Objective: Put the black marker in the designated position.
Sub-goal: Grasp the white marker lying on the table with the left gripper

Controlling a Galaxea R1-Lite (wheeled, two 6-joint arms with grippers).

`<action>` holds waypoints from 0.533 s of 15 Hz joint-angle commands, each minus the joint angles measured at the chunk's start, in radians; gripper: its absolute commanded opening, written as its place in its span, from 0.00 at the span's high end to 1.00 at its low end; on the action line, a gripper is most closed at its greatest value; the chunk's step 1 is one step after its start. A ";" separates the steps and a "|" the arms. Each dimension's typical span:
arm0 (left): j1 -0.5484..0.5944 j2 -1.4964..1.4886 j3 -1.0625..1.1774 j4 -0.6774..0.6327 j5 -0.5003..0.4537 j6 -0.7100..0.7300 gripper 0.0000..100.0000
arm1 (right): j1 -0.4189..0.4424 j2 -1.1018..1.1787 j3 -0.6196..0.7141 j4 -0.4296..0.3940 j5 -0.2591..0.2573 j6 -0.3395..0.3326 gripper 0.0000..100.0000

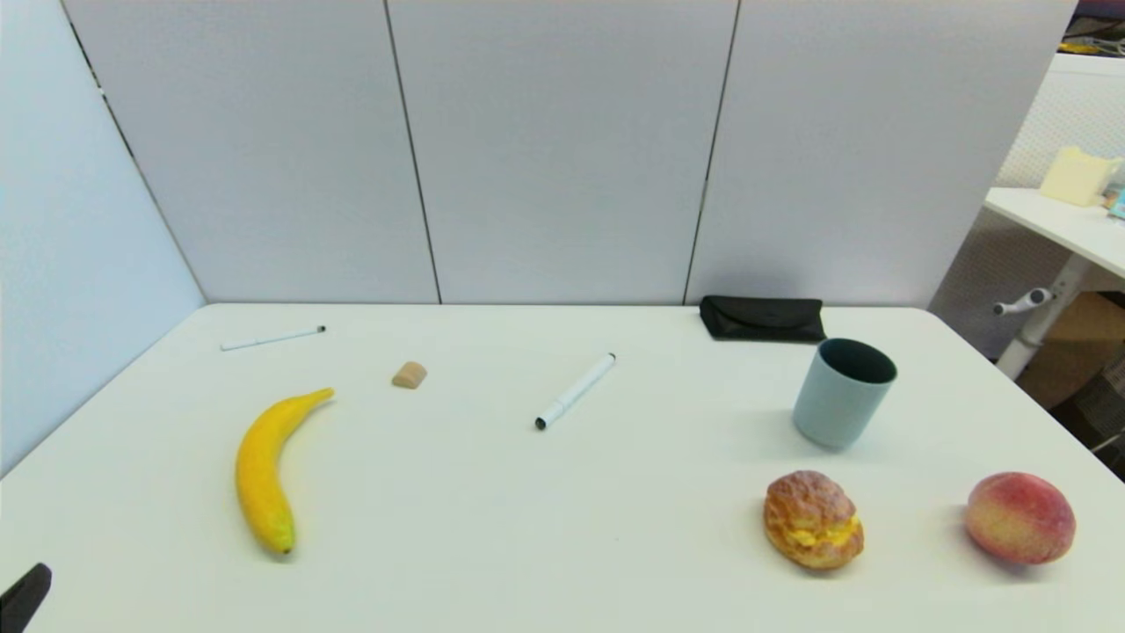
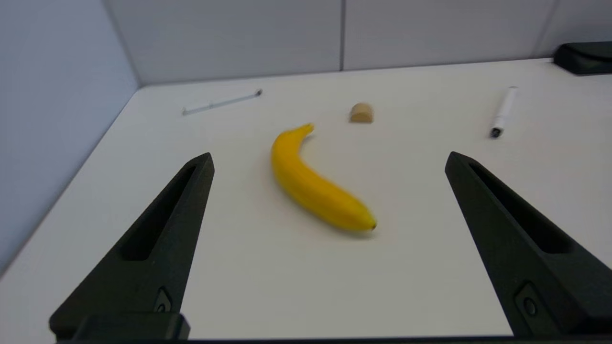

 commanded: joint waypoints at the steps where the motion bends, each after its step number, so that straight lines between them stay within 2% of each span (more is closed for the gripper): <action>1: -0.252 0.365 -0.310 0.046 0.000 0.102 0.00 | 0.000 0.001 0.000 -0.001 0.001 -0.001 0.00; 4: -0.326 0.564 -0.500 0.099 -0.006 0.178 0.00 | 0.000 0.001 0.000 -0.001 0.000 -0.001 0.00; 5: -0.335 0.635 -0.584 0.132 -0.008 0.212 0.00 | 0.000 0.001 0.000 -0.001 0.000 -0.001 0.00; 8: -0.456 0.833 -0.814 0.270 -0.006 0.246 0.00 | 0.000 0.001 0.000 -0.001 0.001 -0.001 0.00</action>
